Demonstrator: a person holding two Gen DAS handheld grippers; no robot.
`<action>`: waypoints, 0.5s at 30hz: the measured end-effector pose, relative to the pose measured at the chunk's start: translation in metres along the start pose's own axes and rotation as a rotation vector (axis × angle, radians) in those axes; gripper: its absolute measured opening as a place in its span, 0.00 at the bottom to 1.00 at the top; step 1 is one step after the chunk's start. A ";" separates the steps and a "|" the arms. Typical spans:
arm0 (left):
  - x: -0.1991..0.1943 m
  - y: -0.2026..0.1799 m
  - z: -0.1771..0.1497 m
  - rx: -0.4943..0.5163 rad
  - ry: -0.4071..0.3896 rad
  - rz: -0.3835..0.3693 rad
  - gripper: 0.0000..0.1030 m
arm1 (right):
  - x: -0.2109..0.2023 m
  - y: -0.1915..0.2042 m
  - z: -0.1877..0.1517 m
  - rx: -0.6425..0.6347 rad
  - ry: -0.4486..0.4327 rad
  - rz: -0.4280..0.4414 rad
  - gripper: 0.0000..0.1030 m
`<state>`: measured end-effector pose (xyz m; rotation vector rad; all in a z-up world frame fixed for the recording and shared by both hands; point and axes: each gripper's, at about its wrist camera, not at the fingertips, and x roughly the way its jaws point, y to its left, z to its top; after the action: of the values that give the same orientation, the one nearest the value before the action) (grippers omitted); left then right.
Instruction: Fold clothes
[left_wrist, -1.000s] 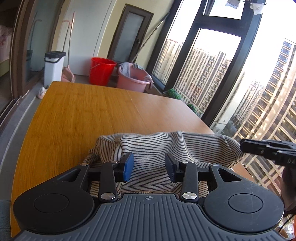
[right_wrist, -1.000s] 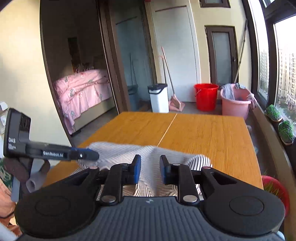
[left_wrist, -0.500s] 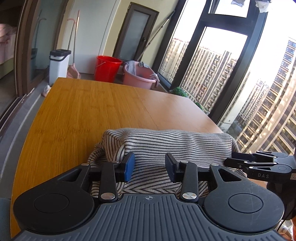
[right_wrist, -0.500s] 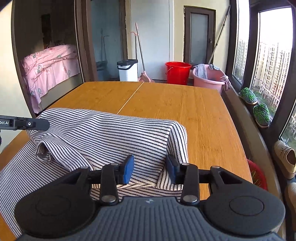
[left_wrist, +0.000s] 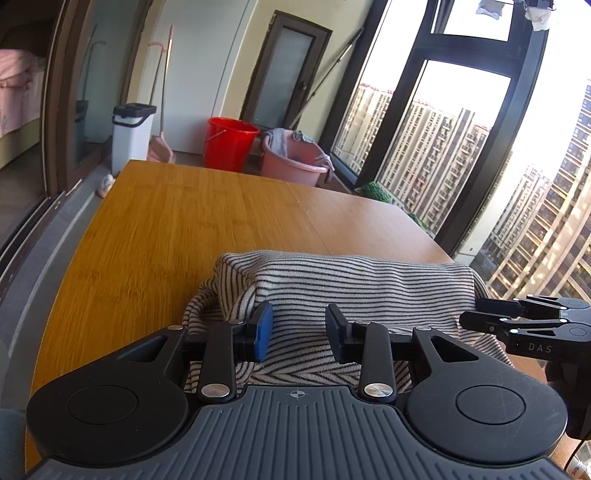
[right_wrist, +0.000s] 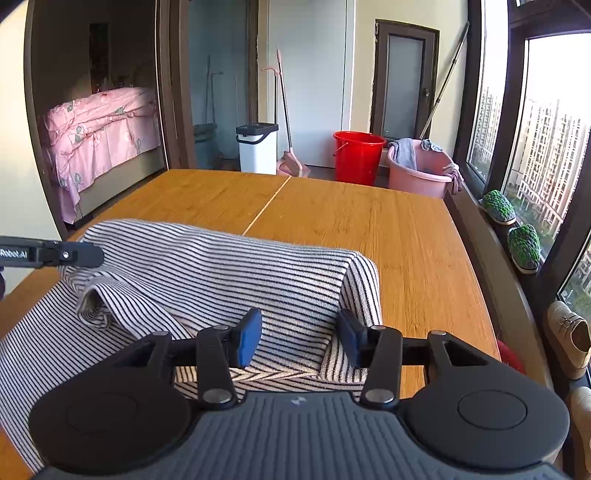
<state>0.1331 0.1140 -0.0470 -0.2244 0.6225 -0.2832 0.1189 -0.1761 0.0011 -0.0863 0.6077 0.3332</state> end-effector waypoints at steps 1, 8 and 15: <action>0.000 0.000 0.000 -0.001 0.000 -0.002 0.35 | -0.006 0.000 0.004 0.010 -0.022 0.012 0.44; -0.002 -0.001 -0.002 -0.005 -0.002 -0.019 0.48 | -0.007 0.010 0.008 0.002 -0.027 0.099 0.45; -0.004 0.000 0.000 -0.013 0.003 -0.030 0.50 | 0.013 0.018 -0.015 -0.018 0.085 0.105 0.53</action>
<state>0.1300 0.1156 -0.0453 -0.2457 0.6245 -0.3091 0.1151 -0.1578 -0.0183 -0.0860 0.6950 0.4384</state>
